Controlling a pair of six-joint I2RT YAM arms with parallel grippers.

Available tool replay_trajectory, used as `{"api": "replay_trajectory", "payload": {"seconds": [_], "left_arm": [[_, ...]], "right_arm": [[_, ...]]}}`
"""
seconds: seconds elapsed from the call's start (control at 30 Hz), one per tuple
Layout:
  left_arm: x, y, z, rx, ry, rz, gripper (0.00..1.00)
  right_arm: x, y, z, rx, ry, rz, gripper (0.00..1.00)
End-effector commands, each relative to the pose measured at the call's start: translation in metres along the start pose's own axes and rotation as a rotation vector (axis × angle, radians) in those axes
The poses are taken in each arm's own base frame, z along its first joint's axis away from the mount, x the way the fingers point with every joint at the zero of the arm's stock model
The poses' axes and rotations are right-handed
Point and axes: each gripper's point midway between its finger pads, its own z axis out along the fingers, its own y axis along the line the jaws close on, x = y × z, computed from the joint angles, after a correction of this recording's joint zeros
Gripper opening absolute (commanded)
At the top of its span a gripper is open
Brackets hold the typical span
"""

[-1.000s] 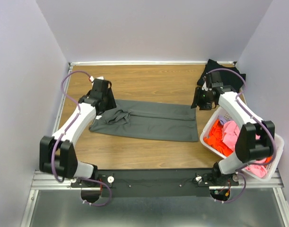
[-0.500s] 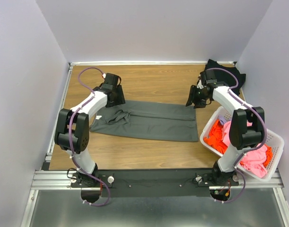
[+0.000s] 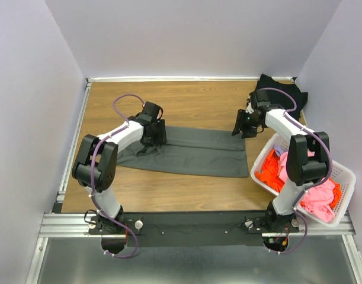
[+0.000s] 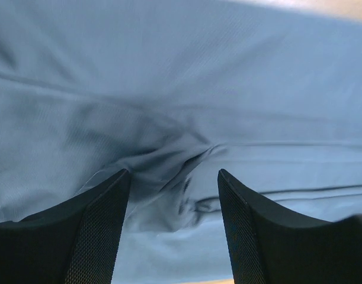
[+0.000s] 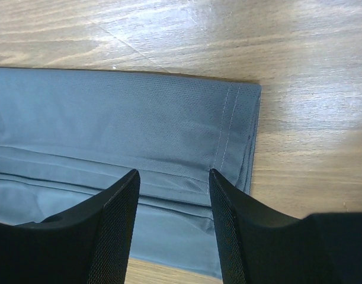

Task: Fold and stack the t-shirts
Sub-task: Fold the tshirt

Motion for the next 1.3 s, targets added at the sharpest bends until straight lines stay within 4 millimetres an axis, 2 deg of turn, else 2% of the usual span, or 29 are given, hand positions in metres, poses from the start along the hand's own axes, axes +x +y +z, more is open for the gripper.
{"api": "replay_trajectory", "payload": {"seconds": [0.0,0.23,0.33,0.4,0.47,0.63,0.77,0.97,1.2,1.27], "left_arm": [[0.015,-0.009,-0.012,0.055,0.033,0.017,0.68],[0.023,-0.026,-0.020,0.121,0.055,0.018,0.68],[0.013,-0.035,-0.031,0.152,0.037,0.016,0.68],[-0.002,-0.037,-0.041,0.144,0.005,0.004,0.68],[-0.018,-0.034,-0.049,0.121,-0.033,-0.013,0.68],[-0.033,-0.001,-0.052,0.028,-0.070,-0.107,0.68],[-0.026,0.024,-0.035,-0.020,-0.057,-0.159,0.68],[-0.010,0.042,-0.008,-0.059,-0.007,-0.178,0.69],[-0.020,0.068,0.017,-0.142,-0.011,-0.151,0.68],[-0.025,0.070,0.025,-0.162,-0.008,-0.132,0.68]], "right_arm": [[-0.002,0.004,0.008,-0.017,0.006,-0.004,0.57],[-0.004,0.007,0.010,-0.024,0.007,-0.009,0.57],[-0.005,0.006,0.009,-0.021,0.006,-0.013,0.57],[-0.008,0.009,0.007,-0.029,-0.004,-0.021,0.57],[-0.011,0.013,0.003,-0.041,-0.015,-0.033,0.57],[-0.015,0.029,0.002,-0.087,-0.018,-0.075,0.57],[-0.007,0.036,0.015,-0.099,0.021,-0.106,0.57],[0.008,0.034,0.036,-0.101,0.090,-0.115,0.57],[0.036,0.027,0.046,-0.109,0.173,-0.092,0.57],[0.051,0.024,0.048,-0.113,0.213,-0.078,0.57]]}}
